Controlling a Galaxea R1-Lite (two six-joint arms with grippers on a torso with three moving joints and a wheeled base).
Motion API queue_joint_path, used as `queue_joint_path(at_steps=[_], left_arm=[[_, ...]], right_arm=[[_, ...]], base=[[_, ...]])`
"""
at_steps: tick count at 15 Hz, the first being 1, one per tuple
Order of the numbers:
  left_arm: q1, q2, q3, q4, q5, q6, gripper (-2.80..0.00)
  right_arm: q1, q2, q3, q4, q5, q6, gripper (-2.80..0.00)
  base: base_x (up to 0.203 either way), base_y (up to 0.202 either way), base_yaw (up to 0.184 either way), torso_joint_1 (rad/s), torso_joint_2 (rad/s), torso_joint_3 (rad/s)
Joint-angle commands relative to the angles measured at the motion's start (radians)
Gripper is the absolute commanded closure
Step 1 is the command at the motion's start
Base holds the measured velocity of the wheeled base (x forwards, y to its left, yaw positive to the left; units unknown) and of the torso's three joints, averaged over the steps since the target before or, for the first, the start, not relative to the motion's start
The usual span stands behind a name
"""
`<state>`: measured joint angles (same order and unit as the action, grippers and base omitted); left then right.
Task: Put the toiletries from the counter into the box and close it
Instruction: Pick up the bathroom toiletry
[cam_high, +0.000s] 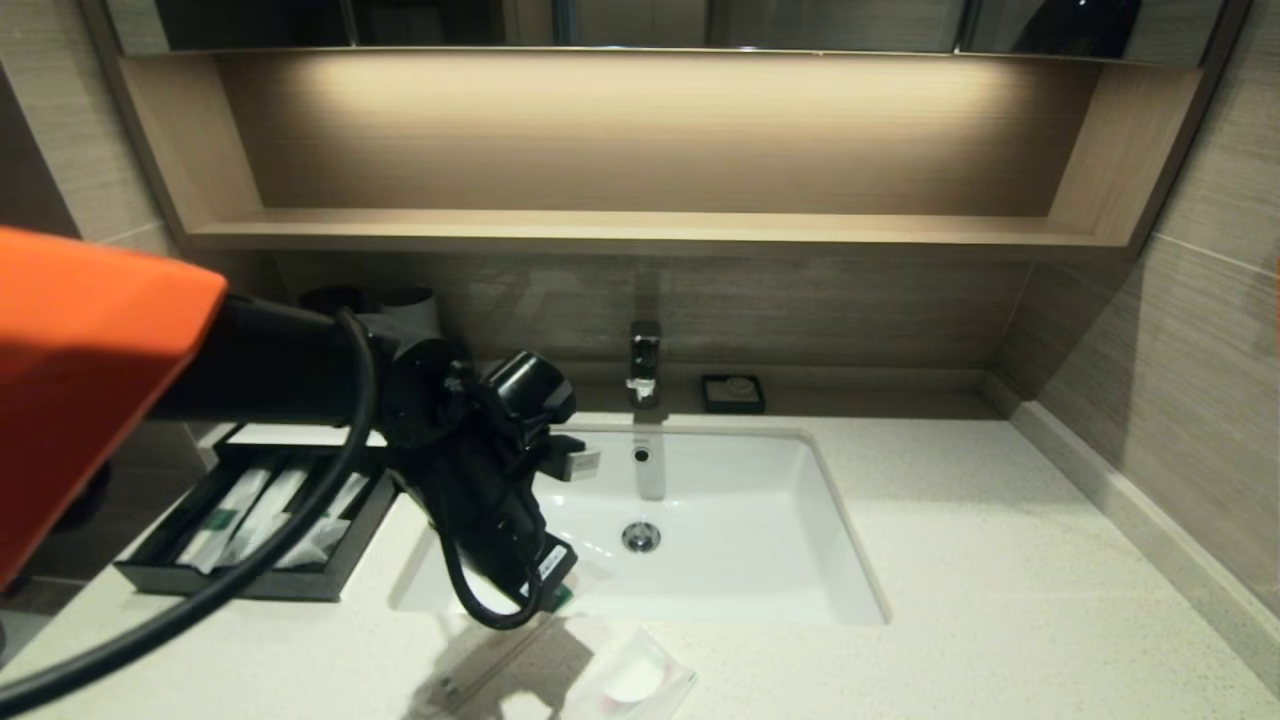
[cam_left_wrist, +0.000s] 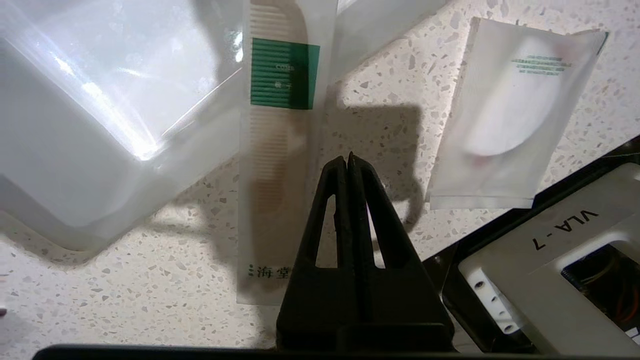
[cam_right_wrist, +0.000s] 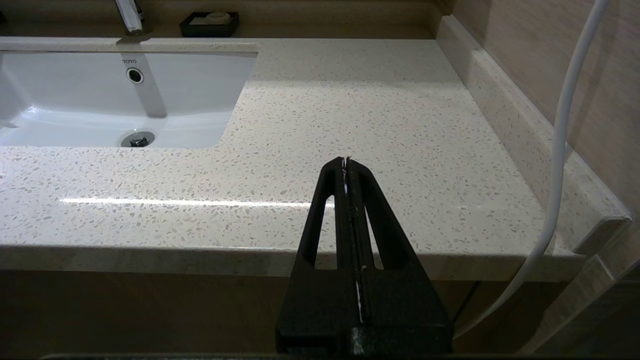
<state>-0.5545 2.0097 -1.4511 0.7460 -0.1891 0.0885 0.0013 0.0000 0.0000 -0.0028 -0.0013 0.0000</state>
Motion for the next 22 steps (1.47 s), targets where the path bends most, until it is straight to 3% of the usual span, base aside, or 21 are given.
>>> queue_joint_path(at_steps=[1,7,8,12,19,22], left_arm=[[0.001,0.025,-0.009,0.002,0.005,0.002,0.0],[0.001,0.037,-0.005,-0.054,0.026,-0.003,0.0],[0.001,0.04,-0.008,-0.054,0.025,-0.006,-2.8],[0.001,0.066,-0.031,-0.053,0.027,-0.059,-2.8],[0.002,0.087,-0.04,-0.068,0.032,-0.046,-2.8],[0.006,0.101,-0.04,-0.069,0.066,-0.042,-2.8]], right_arm=[[0.0,0.0,0.002,0.0,0.0,0.0,0.0],[0.0,0.0,0.002,0.0,0.0,0.0,0.0],[0.0,0.0,0.002,0.0,0.0,0.0,0.0],[0.0,0.0,0.002,0.0,0.0,0.0,0.0],[0.0,0.0,0.0,0.0,0.0,0.0,0.0],[0.0,0.0,0.002,0.0,0.0,0.0,0.0]], base=[[0.0,0.0,0.0,0.0,0.0,0.0],[0.0,0.0,0.0,0.0,0.0,0.0],[0.0,0.0,0.0,0.0,0.0,0.0],[0.0,0.0,0.0,0.0,0.0,0.0],[0.0,0.0,0.0,0.0,0.0,0.0],[0.0,0.0,0.0,0.0,0.0,0.0]])
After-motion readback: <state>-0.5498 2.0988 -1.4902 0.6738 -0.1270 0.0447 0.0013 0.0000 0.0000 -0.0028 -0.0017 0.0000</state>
